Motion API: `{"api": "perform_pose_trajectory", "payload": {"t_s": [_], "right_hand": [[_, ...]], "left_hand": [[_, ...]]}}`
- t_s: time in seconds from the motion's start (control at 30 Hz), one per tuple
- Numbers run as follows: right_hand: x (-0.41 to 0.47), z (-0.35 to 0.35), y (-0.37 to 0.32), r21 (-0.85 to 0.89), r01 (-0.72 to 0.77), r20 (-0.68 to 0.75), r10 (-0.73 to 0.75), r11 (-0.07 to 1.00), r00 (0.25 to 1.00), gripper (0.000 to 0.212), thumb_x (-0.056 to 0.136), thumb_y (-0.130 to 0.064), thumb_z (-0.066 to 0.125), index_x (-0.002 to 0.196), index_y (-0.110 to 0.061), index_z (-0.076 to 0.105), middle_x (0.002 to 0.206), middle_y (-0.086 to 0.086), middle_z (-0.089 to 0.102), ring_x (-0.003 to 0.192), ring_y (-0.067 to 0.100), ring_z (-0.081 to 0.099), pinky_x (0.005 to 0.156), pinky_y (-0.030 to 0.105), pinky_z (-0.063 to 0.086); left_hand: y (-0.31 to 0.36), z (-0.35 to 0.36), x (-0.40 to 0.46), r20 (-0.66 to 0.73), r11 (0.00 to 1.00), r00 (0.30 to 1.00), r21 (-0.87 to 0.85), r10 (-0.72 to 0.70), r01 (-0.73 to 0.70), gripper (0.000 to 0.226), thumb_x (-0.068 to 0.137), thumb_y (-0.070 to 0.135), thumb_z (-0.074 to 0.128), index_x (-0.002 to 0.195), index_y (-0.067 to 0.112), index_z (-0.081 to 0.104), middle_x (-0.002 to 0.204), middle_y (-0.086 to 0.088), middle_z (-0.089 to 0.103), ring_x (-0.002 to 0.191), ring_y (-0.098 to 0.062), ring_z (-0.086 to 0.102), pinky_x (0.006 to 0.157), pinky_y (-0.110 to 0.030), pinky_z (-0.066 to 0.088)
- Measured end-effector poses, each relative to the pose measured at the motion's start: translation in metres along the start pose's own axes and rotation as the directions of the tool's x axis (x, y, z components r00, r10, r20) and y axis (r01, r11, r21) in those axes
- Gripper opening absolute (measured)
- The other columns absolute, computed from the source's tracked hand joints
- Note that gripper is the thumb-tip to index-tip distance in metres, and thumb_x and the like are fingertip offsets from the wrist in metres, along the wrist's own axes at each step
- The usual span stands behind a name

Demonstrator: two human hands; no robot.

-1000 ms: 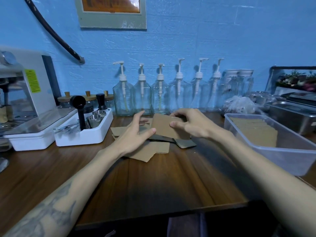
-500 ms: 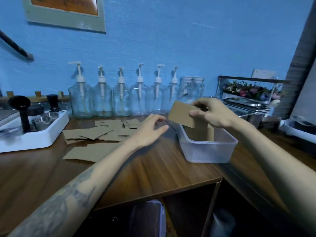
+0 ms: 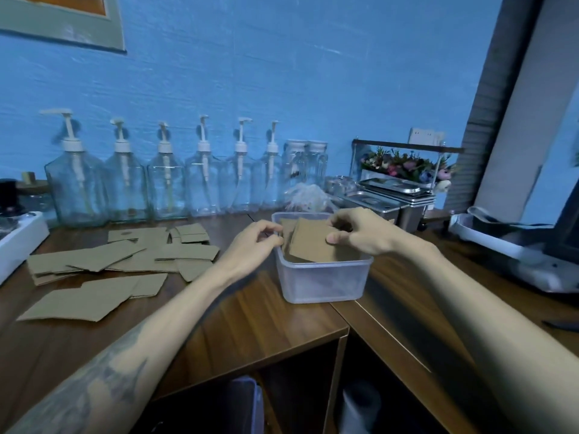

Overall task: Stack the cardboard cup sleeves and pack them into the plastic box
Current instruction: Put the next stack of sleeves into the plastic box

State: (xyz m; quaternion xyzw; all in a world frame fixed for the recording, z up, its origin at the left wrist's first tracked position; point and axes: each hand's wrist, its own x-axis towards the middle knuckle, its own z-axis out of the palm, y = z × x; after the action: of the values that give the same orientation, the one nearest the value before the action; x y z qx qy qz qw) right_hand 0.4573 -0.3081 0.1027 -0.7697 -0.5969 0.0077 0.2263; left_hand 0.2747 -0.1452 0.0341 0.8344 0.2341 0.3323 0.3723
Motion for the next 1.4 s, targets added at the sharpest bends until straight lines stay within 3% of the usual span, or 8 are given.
{"api": "perform_pose_trajectory", "payload": {"t_s": [0.2, 0.33, 0.5, 0.67, 0.97, 1.07, 1.27, 1.4], "right_hand": [[0.020, 0.019, -0.011, -0.168, 0.000, 0.034, 0.006, 0.986, 0.999, 0.034, 0.083, -0.042, 0.073, 0.112, -0.024, 0.068, 0.112, -0.004, 0.070, 0.112, 0.020, 0.060, 0.109, 0.045, 0.033], [0.028, 0.030, -0.010, -0.270, 0.024, 0.033, -0.016, 0.963, 0.999, 0.036, 0.081, -0.039, 0.074, 0.115, -0.029, 0.068, 0.099, -0.017, 0.061, 0.114, 0.018, 0.054, 0.098, 0.042, 0.029], [0.032, 0.026, -0.005, -0.212, 0.031, 0.000, -0.032, 0.977, 0.999, 0.055, 0.076, -0.036, 0.080, 0.127, -0.023, 0.064, 0.109, -0.006, 0.049, 0.113, 0.017, 0.052, 0.099, 0.039, 0.042], [0.032, 0.028, 0.000, -0.254, 0.061, 0.036, -0.054, 0.965, 0.998, 0.050, 0.078, -0.036, 0.079, 0.124, -0.020, 0.068, 0.099, -0.006, 0.044, 0.105, 0.019, 0.053, 0.093, 0.033, 0.045], [0.027, 0.025, -0.005, -0.186, 0.046, 0.018, -0.043, 0.981, 0.999, 0.054, 0.075, -0.037, 0.082, 0.123, -0.017, 0.069, 0.103, -0.006, 0.050, 0.103, 0.016, 0.058, 0.096, 0.033, 0.049], [0.026, 0.023, -0.015, -0.140, 0.049, -0.017, -0.052, 0.989, 0.999, 0.054, 0.076, -0.035, 0.082, 0.124, -0.016, 0.068, 0.106, -0.005, 0.054, 0.100, 0.013, 0.057, 0.090, 0.030, 0.048], [0.035, 0.027, -0.063, -0.103, 0.164, -0.110, -0.176, 0.981, 0.978, 0.040, 0.090, -0.031, 0.069, 0.126, -0.014, 0.065, 0.105, 0.002, 0.062, 0.099, 0.019, 0.059, 0.081, 0.025, 0.042], [0.052, 0.047, -0.111, -0.121, 0.266, -0.066, -0.275, 0.956, 0.959, 0.043, 0.091, -0.031, 0.067, 0.131, -0.014, 0.060, 0.119, 0.007, 0.063, 0.110, 0.021, 0.057, 0.093, 0.031, 0.044]], "left_hand": [[-0.003, 0.000, -0.002, 0.011, 0.999, 1.000, -0.031, 0.024, -0.023, 0.020, 0.092, 0.029, 0.058, 0.111, 0.035, 0.062, 0.119, 0.009, 0.060, 0.106, 0.001, 0.057, 0.094, -0.028, 0.043], [-0.005, 0.001, -0.005, 0.012, 0.997, 0.999, -0.060, 0.048, -0.047, 0.016, 0.093, 0.031, 0.058, 0.103, 0.043, 0.060, 0.120, 0.010, 0.059, 0.103, 0.010, 0.054, 0.091, -0.023, 0.042], [-0.004, 0.002, -0.007, 0.019, 0.997, 0.998, -0.061, 0.055, -0.054, 0.016, 0.090, 0.039, 0.056, 0.099, 0.051, 0.058, 0.120, 0.015, 0.056, 0.102, 0.013, 0.054, 0.093, -0.025, 0.043], [-0.006, 0.003, -0.007, 0.019, 0.997, 0.997, -0.040, 0.074, -0.073, 0.017, 0.087, 0.046, 0.054, 0.103, 0.050, 0.058, 0.120, 0.017, 0.055, 0.098, 0.021, 0.051, 0.089, -0.023, 0.041], [-0.012, -0.003, -0.008, -0.019, 0.996, 0.996, 0.012, 0.088, -0.087, 0.023, 0.096, 0.048, 0.053, 0.117, 0.040, 0.055, 0.122, 0.017, 0.057, 0.103, 0.016, 0.051, 0.087, -0.015, 0.040], [-0.013, -0.012, -0.010, -0.045, 0.994, 0.994, 0.054, 0.102, -0.099, 0.021, 0.096, 0.043, 0.055, 0.116, 0.036, 0.056, 0.120, 0.015, 0.056, 0.107, 0.010, 0.053, 0.097, -0.022, 0.042], [-0.024, -0.061, -0.022, -0.030, 0.959, 0.996, 0.275, 0.087, -0.076, 0.038, 0.095, 0.046, 0.056, 0.130, 0.031, 0.052, 0.130, 0.014, 0.047, 0.122, -0.005, 0.047, 0.102, -0.029, 0.037], [-0.035, -0.105, -0.040, -0.063, 0.918, 0.997, 0.396, 0.046, -0.017, 0.042, 0.094, 0.046, 0.056, 0.133, 0.030, 0.051, 0.136, 0.010, 0.046, 0.122, -0.009, 0.047, 0.096, -0.029, 0.035]]}}
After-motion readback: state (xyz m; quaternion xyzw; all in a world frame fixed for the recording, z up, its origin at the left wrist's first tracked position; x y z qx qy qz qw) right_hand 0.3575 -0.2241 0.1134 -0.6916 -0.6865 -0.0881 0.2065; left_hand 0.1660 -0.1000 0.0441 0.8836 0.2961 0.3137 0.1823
